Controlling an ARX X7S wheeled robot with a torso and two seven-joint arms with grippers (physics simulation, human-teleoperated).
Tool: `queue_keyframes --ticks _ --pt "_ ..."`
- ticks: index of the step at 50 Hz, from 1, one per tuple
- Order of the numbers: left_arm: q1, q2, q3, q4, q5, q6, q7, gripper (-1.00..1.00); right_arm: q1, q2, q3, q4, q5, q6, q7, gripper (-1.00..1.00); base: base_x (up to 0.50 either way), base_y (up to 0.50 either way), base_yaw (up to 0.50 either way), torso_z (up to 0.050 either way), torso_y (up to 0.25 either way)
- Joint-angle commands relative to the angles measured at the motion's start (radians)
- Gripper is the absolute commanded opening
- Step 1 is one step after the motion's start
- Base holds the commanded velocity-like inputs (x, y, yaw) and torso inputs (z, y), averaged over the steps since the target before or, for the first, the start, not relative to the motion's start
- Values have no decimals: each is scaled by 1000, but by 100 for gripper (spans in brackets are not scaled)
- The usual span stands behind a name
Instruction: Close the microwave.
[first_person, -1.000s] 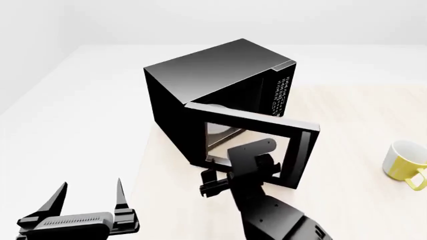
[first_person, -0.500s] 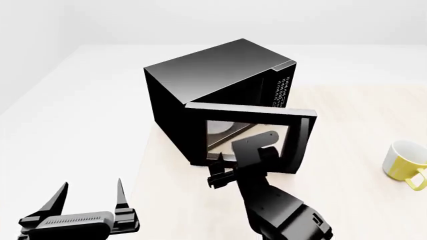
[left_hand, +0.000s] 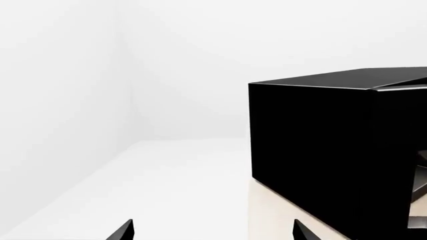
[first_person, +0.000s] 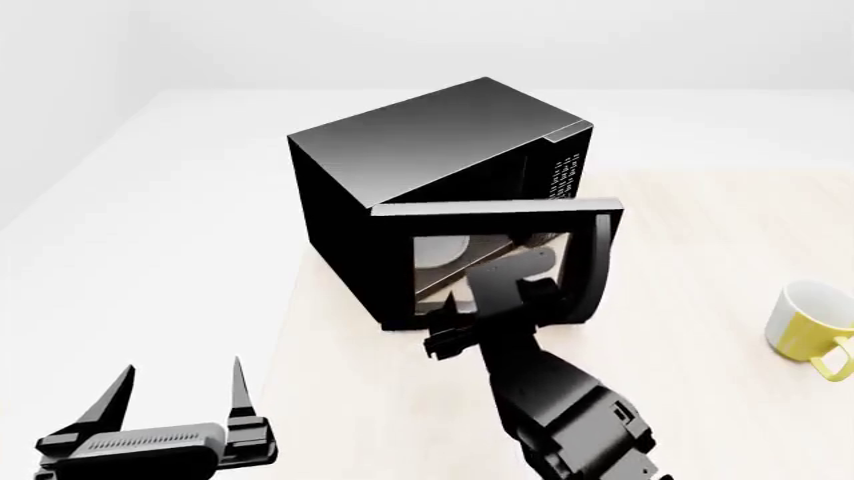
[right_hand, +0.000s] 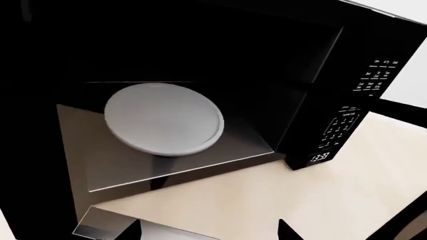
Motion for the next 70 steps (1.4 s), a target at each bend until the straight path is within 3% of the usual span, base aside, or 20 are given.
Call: queue_keyframes --ticks 1,43,70 --pt "5 -4 -3 10 -4 -3 -6 100 44 -7 4 101 -40 -42 -29 100 0 0 0 0 0" --pt "6 -14 2 27 -11 -16 -18 100 162 -31 -40 241 -69 -82 -125 100 0 0 0 0 0" --pt "-4 -14 19 11 -5 -12 -17 100 266 -60 -95 439 -124 -206 -255 100 0 0 0 0 1"
